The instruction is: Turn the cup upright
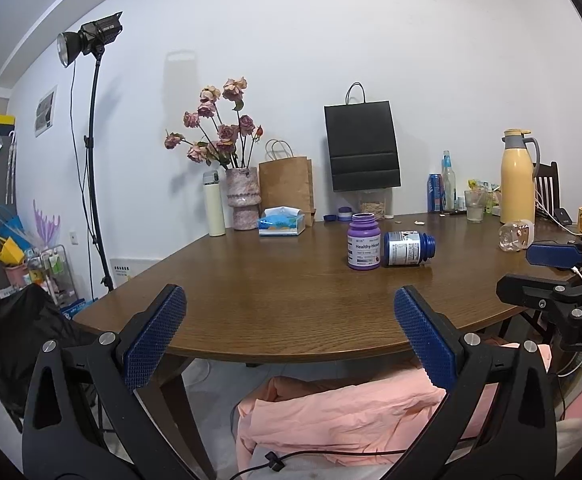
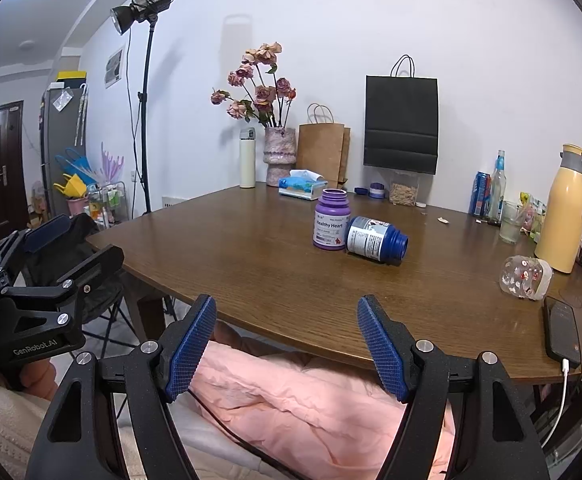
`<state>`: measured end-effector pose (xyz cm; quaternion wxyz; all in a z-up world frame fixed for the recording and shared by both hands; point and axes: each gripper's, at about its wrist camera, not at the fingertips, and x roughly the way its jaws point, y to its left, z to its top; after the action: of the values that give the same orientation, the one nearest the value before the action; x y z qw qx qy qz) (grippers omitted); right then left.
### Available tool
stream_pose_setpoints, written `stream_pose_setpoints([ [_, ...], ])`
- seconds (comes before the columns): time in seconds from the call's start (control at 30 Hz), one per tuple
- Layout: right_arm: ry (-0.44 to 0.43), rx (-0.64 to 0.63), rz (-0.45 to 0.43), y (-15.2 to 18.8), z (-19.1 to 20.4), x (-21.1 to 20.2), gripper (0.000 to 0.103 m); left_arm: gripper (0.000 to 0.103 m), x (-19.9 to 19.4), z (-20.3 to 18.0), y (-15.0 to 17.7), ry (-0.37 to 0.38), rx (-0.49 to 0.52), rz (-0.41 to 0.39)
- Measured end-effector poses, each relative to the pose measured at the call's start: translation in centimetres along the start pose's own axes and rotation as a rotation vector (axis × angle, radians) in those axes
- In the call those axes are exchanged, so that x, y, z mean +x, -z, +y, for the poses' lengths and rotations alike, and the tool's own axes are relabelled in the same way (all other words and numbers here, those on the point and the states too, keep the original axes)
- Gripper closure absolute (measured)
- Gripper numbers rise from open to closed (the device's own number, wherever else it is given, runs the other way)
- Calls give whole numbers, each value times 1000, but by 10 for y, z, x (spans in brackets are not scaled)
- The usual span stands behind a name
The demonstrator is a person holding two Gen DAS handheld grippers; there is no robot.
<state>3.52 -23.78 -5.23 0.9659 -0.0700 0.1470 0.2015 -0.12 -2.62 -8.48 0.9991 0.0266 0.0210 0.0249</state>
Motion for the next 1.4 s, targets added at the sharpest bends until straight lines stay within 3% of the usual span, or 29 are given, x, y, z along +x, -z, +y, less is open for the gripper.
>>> stream_pose_setpoints([
  [1.4, -3, 0, 6, 1, -2, 0, 25, 0, -1, 4, 0, -4, -1, 0],
])
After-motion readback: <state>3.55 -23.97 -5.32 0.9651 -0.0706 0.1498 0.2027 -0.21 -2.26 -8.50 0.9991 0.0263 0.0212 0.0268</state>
